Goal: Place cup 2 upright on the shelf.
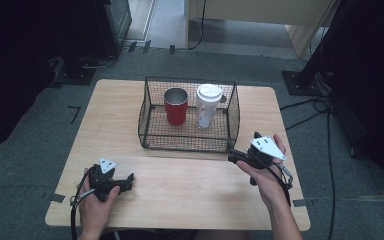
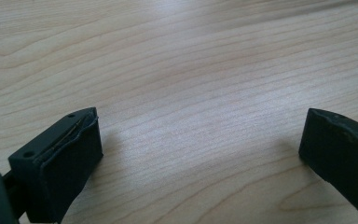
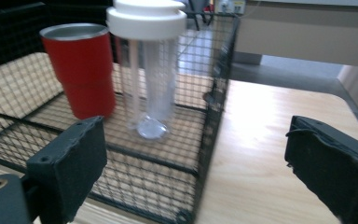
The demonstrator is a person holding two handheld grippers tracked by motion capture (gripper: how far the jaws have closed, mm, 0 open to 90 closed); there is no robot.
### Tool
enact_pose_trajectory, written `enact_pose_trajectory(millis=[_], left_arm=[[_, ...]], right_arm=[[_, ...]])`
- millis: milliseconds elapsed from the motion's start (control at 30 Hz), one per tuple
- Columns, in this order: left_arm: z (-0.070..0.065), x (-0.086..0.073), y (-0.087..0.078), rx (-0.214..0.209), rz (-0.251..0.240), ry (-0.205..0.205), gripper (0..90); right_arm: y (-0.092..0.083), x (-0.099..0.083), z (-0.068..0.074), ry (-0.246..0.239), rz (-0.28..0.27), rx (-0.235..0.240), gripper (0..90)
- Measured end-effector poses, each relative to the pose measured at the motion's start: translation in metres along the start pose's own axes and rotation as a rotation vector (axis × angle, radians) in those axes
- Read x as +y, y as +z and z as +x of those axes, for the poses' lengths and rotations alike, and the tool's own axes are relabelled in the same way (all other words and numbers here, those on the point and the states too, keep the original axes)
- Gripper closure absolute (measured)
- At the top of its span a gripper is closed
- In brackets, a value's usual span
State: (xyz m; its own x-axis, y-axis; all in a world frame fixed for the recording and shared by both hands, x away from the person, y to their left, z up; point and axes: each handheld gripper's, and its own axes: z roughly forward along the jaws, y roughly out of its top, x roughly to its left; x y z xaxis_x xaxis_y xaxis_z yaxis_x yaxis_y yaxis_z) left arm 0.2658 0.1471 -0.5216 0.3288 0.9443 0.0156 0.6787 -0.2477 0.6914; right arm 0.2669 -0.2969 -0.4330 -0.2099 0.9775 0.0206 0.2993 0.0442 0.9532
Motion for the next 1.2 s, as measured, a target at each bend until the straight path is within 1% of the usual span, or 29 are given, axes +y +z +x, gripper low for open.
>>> enact_pose_trajectory(millis=[100,233,267,433,667,767,867,900,967,1000,1067,1133,1167,1200], left_arm=[[0.000,0.000,0.000,0.000,0.001,0.000,0.0],[0.000,0.000,0.000,0.001,0.000,0.000,0.0],[0.000,0.000,0.000,0.000,0.001,0.000,0.0],[0.000,0.000,0.000,0.000,0.001,0.001,0.0],[0.000,0.000,0.000,0.000,0.001,0.001,0.0],[0.000,0.000,0.000,0.000,0.001,0.001,0.0],[0.000,0.000,0.000,0.001,0.001,0.001,0.0],[0.000,0.000,0.000,0.001,0.001,0.001,0.0],[0.000,0.000,0.000,0.001,0.001,0.001,0.0],[0.000,0.000,0.000,0.000,0.001,0.001,0.0],[0.000,0.000,0.000,0.001,0.001,0.001,0.0],[0.000,0.000,0.000,0.001,0.001,0.001,0.0],[0.000,0.000,0.000,0.001,0.001,0.001,0.0],[0.000,0.000,0.000,0.001,0.001,0.001,0.0]], right_arm=[[-0.006,-0.010,-0.009,0.010,0.006,-0.020,1.8],[-0.012,-0.024,-0.019,0.021,0.021,-0.029,0.0],[-0.013,-0.028,-0.022,0.019,0.022,-0.034,0.0],[-0.020,-0.047,-0.035,0.045,0.042,-0.056,0.0],[-0.030,-0.070,-0.054,0.058,0.079,-0.089,0.0],[-0.033,-0.080,-0.061,0.044,0.109,-0.108,0.0],[-0.036,-0.093,-0.068,0.062,0.137,-0.127,0.0],[-0.037,-0.096,-0.070,0.058,0.145,-0.128,0.0],[-0.039,-0.104,-0.075,0.051,0.177,-0.139,0.0],[-0.040,-0.105,-0.077,0.058,0.207,-0.147,0.0],[-0.042,-0.106,-0.081,0.077,0.214,-0.151,0.0],[-0.044,-0.107,-0.084,0.071,0.244,-0.167,0.0],[-0.044,-0.107,-0.084,0.074,0.255,-0.169,0.0],[-0.044,-0.108,-0.085,0.073,0.277,-0.170,0.0]])
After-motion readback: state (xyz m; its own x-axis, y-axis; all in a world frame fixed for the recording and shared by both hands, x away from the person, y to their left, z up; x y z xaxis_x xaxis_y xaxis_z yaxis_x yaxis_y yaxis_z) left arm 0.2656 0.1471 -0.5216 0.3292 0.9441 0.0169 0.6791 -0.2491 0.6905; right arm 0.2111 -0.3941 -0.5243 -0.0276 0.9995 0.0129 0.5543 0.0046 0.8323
